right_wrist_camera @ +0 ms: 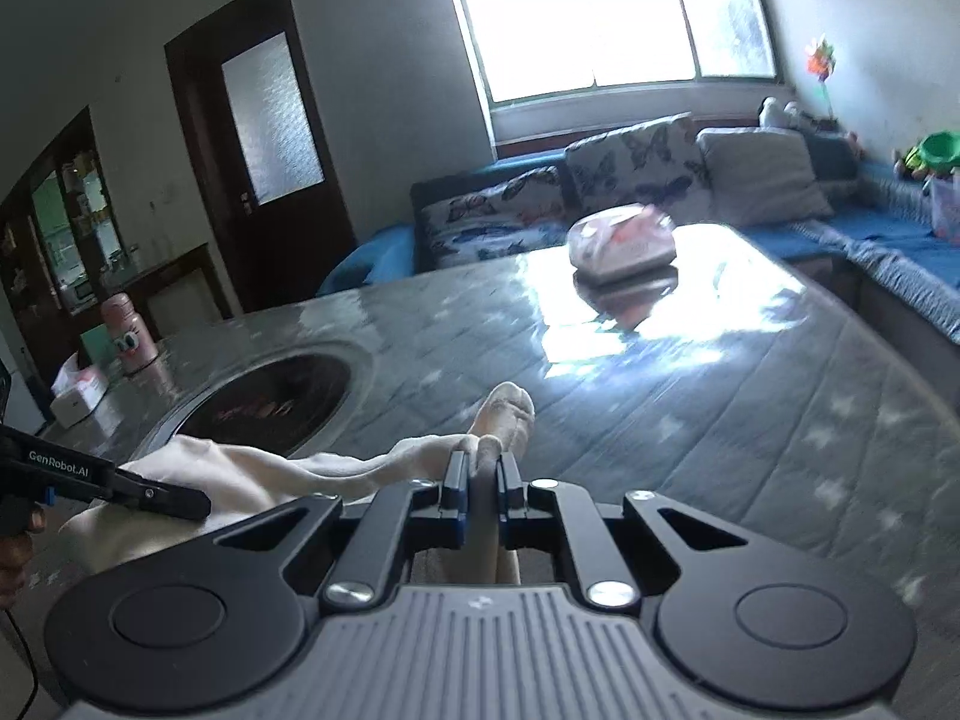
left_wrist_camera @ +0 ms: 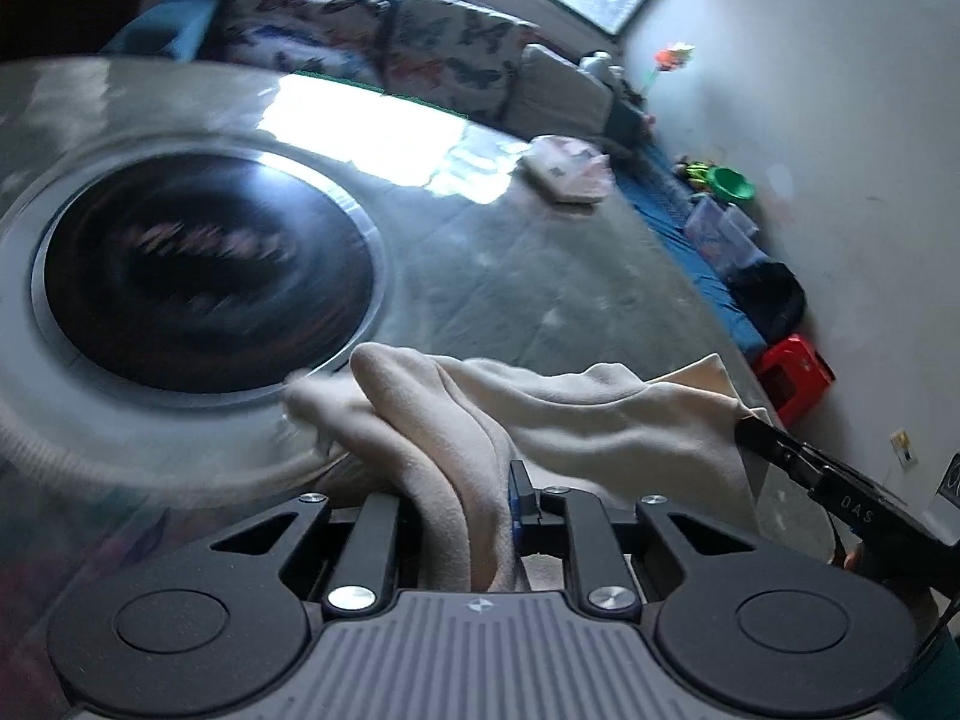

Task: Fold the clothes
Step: 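Lay the folded edge down with the left gripper and open both grippers, then pull both grippers back from the folded cream sweatshirt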

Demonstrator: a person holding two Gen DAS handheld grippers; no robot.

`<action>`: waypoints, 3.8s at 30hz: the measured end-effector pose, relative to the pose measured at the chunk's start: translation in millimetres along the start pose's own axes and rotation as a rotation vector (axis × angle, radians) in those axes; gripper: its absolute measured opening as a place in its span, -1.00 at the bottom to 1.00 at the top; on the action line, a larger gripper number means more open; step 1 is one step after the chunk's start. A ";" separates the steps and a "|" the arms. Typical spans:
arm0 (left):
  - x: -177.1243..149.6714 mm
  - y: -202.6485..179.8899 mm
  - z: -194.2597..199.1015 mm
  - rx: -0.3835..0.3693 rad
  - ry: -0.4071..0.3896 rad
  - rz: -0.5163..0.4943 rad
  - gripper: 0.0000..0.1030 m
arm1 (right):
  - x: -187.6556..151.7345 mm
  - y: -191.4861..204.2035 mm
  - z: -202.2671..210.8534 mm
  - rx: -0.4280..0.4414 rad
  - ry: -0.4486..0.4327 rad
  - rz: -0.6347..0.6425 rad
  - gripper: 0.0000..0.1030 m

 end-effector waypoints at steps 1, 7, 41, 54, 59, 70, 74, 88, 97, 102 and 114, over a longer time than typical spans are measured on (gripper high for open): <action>3.4 -6.1 -4.9 -0.009 0.002 -0.007 -0.67 | 4.4 -4.8 1.9 -0.013 -0.007 0.004 -0.85; 20.5 -48.7 -39.8 -0.053 0.021 -0.075 -0.67 | 26.6 -40.4 13.3 -0.109 -0.040 0.021 -0.85; 3.7 -150.8 -155.1 -0.092 0.190 -0.233 0.08 | -13.4 -192.6 -3.8 -0.459 0.104 -0.056 -0.60; -5.0 -147.0 -133.8 -0.025 0.062 -0.343 1.00 | -27.2 -180.3 20.2 -0.488 0.061 -0.045 0.59; -8.4 -144.1 -123.7 -0.007 0.037 -0.380 1.00 | -31.8 -169.0 26.9 -0.500 0.029 -0.031 0.98; -23.7 -142.7 -106.4 -0.017 0.054 -0.426 1.00 | -35.2 -144.0 43.8 -0.511 -0.041 -0.008 1.00; -27.5 -144.1 -99.0 -0.006 0.027 -0.457 1.00 | -36.4 -132.7 46.4 -0.470 -0.073 -0.028 1.00; -23.3 -134.4 -83.6 0.074 -0.040 -0.481 1.00 | -41.8 -103.0 33.9 -0.377 -0.082 -0.050 1.00; -15.8 -124.5 -76.1 0.101 -0.093 -0.429 1.00 | -48.8 -93.9 9.9 -0.365 -0.038 -0.071 1.00; -14.3 -121.5 -75.9 0.113 -0.107 -0.407 1.00 | -55.3 -92.4 5.1 -0.384 -0.021 -0.050 1.00; -16.5 -115.5 -81.7 0.106 -0.050 -0.402 1.00 | -56.2 -82.7 10.7 -0.418 -0.008 -0.001 1.00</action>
Point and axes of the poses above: each gripper's, at about its wrist camera, not at the fingertips, and z roughly against the way its jaws point, y to its left, x to its top, the point moved 8 cm from there along -z, roughly the way its jaws point, and after that the axes turned 2 degrees about z, right-handed, at the moved point
